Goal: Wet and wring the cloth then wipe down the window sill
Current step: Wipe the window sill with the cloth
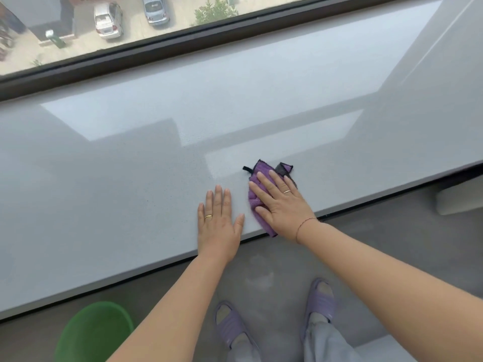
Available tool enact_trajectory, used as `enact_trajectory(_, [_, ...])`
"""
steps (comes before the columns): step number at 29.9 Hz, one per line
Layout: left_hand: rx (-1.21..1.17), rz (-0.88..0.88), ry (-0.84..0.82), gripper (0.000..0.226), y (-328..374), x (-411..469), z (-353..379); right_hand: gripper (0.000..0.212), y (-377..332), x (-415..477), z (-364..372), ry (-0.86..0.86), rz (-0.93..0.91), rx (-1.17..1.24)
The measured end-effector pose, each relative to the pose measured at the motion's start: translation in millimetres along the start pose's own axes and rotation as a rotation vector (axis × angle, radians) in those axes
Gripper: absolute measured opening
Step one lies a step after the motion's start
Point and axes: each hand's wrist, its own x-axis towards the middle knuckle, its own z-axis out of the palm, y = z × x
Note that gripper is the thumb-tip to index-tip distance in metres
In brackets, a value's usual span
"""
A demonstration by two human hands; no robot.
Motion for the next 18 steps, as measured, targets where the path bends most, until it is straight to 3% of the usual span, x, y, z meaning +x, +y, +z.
enact_trajectory(4, [-0.010,0.013,-0.023,0.066,1,1,-4,0.060,62,12,-16,0.009,0.380,0.062])
enact_trajectory(7, [-0.005,0.021,-0.023,0.066,-2,4,-7,0.061,39,26,-19,0.023,0.578,0.127])
enact_trajectory(9, [-0.015,0.000,0.016,0.064,-3,11,-10,0.061,-2,35,-15,0.030,0.481,0.123])
enact_trajectory(11, [-0.023,-0.028,0.063,0.062,-2,18,-13,0.060,-39,37,-10,-0.003,0.211,0.088])
enact_trajectory(14, [-0.022,-0.035,0.079,0.062,-2,28,-16,0.058,-34,41,-11,-0.040,-0.041,0.048])
enact_trajectory(16, [-0.014,-0.009,0.076,0.065,-5,33,-17,0.058,1,47,-14,-0.005,0.001,0.033])
enact_trajectory(18, [-0.019,0.003,0.072,0.066,-7,41,-17,0.058,46,57,-22,0.027,0.180,0.048])
